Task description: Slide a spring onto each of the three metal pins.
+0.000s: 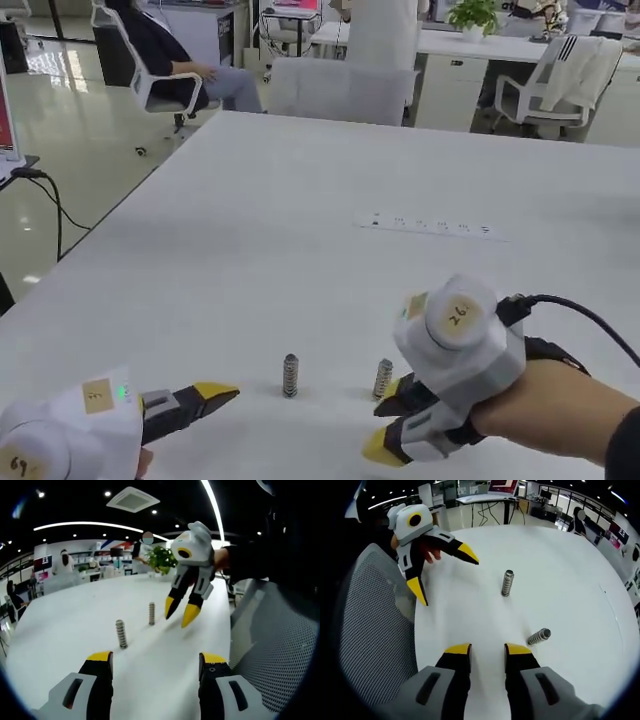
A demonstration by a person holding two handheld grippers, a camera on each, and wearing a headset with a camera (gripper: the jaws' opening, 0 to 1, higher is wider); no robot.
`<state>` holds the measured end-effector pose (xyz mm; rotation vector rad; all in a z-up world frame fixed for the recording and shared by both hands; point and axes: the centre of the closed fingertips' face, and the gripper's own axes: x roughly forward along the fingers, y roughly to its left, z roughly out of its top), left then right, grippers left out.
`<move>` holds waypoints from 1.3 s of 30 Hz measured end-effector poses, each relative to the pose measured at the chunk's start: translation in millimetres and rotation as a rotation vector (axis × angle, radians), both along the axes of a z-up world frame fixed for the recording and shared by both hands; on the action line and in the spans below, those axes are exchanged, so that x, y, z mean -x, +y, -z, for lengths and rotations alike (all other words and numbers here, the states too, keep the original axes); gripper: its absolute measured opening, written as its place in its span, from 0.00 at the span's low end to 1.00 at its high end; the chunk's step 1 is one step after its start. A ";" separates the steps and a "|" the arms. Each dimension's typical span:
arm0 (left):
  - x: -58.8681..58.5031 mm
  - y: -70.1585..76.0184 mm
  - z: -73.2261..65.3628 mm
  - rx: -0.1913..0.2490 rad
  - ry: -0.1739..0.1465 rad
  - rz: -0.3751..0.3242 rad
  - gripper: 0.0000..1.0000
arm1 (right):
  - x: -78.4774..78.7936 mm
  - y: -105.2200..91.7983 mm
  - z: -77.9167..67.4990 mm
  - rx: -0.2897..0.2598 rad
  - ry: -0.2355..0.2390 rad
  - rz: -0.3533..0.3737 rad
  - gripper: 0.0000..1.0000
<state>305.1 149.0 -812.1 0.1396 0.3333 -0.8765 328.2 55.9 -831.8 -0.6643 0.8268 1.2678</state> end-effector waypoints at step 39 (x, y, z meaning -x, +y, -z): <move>-2.4 -11.3 0.7 0.007 0.012 0.027 0.68 | 6.6 -72.7 -8.7 -0.071 0.023 0.207 0.37</move>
